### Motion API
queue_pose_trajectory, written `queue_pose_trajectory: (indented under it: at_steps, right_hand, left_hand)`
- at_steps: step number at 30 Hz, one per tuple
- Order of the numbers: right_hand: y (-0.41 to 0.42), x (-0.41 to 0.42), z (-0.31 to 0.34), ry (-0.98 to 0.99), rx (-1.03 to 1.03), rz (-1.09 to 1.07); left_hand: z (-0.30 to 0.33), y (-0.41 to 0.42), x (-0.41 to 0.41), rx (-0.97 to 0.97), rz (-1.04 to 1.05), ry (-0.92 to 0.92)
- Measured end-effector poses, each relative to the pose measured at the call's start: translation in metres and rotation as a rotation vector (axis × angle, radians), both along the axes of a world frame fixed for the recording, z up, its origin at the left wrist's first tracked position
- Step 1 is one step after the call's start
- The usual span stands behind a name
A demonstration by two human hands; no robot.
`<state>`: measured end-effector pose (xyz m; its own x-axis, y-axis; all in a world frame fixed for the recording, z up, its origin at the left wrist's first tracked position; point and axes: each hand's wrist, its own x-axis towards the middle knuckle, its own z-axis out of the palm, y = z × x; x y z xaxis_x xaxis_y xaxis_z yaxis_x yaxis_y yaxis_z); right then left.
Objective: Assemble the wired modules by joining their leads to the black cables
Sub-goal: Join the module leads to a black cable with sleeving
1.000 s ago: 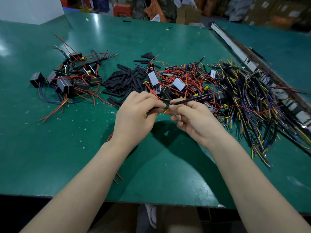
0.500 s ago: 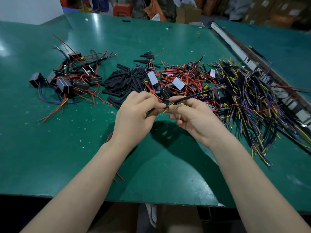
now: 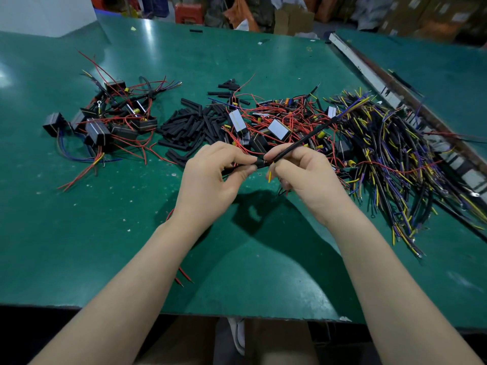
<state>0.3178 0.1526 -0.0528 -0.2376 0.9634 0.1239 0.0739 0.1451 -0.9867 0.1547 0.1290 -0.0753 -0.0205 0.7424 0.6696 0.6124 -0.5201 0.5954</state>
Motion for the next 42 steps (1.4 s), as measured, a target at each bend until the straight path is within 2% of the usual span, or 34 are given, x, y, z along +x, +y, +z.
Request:
queue_pose_trajectory:
  at_steps: [6,10,14,24,31,36,42]
  right_hand:
    - [-0.001,-0.001,-0.002,-0.031,0.132,0.022]
    - [-0.002,-0.003,-0.003,0.031,0.168,0.057]
    - [-0.002,-0.005,-0.005,0.121,0.152,0.025]
    - [0.003,-0.006,-0.011,0.255,-0.006,0.009]
    - [0.003,-0.005,-0.012,0.244,-0.042,0.006]
    - [0.004,-0.006,-0.013,0.344,-0.054,0.056]
    - [0.004,-0.006,-0.014,0.301,-0.076,0.025]
  left_hand:
    - [0.000,-0.001,0.002,-0.077,-0.021,-0.117]
    - [0.002,-0.001,0.003,-0.141,-0.025,-0.211]
    - [0.003,-0.002,0.004,-0.164,-0.038,-0.224]
    - [0.002,-0.001,0.002,-0.141,-0.037,-0.142]
    - [0.000,0.000,-0.002,-0.057,0.003,0.085]
    - [0.001,0.002,-0.004,-0.048,0.013,0.059]
    - [0.002,0.001,-0.003,-0.025,-0.017,0.129]
